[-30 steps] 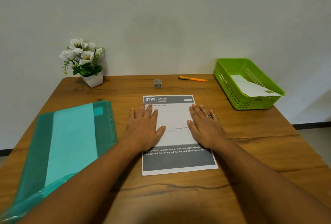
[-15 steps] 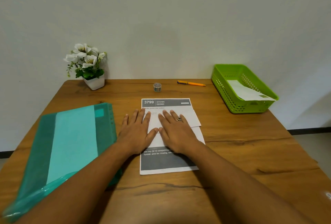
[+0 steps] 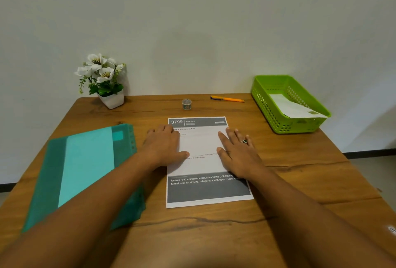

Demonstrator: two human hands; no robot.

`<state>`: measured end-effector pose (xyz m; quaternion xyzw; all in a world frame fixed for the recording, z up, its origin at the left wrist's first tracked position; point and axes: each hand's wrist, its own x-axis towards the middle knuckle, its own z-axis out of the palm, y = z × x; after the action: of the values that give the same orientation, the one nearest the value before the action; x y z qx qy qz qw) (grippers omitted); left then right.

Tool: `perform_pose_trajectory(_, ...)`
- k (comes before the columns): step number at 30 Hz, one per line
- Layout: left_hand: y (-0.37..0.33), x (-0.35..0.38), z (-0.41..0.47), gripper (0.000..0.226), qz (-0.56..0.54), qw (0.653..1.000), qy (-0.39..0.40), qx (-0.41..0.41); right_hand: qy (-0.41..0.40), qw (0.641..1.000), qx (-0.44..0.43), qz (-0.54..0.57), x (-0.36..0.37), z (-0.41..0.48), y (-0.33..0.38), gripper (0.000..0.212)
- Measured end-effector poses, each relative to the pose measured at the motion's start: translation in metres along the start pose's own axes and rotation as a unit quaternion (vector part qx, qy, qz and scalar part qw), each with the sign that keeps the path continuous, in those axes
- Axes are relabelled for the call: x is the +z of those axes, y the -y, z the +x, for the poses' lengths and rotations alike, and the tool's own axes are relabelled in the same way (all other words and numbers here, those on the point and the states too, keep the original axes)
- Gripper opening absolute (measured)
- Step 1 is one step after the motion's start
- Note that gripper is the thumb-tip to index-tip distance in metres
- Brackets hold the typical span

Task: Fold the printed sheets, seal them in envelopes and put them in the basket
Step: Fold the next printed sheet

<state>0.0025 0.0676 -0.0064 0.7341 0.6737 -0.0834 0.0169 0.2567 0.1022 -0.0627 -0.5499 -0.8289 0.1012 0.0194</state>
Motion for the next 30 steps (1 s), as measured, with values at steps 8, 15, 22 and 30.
perform_pose_trajectory(8,0.003,-0.022,0.028,0.079,-0.074,0.993,0.087,-0.025,0.01,1.0,0.002,0.002,0.001,0.0,-0.001,0.063)
perform_pose_trajectory(15,0.007,-0.008,0.023,0.048,-0.275,0.957,0.024,-0.092,0.015,0.999,0.004,0.029,-0.001,0.002,-0.001,0.066)
perform_pose_trajectory(22,0.002,-0.012,-0.018,0.019,-0.582,0.795,-0.149,-0.088,-0.048,0.976,0.028,0.212,-0.038,0.0,0.014,0.064)
perform_pose_trajectory(30,0.002,-0.078,-0.042,0.01,-0.512,0.82,-0.241,0.084,-0.215,0.867,-0.117,0.434,-0.117,-0.009,0.086,0.007)
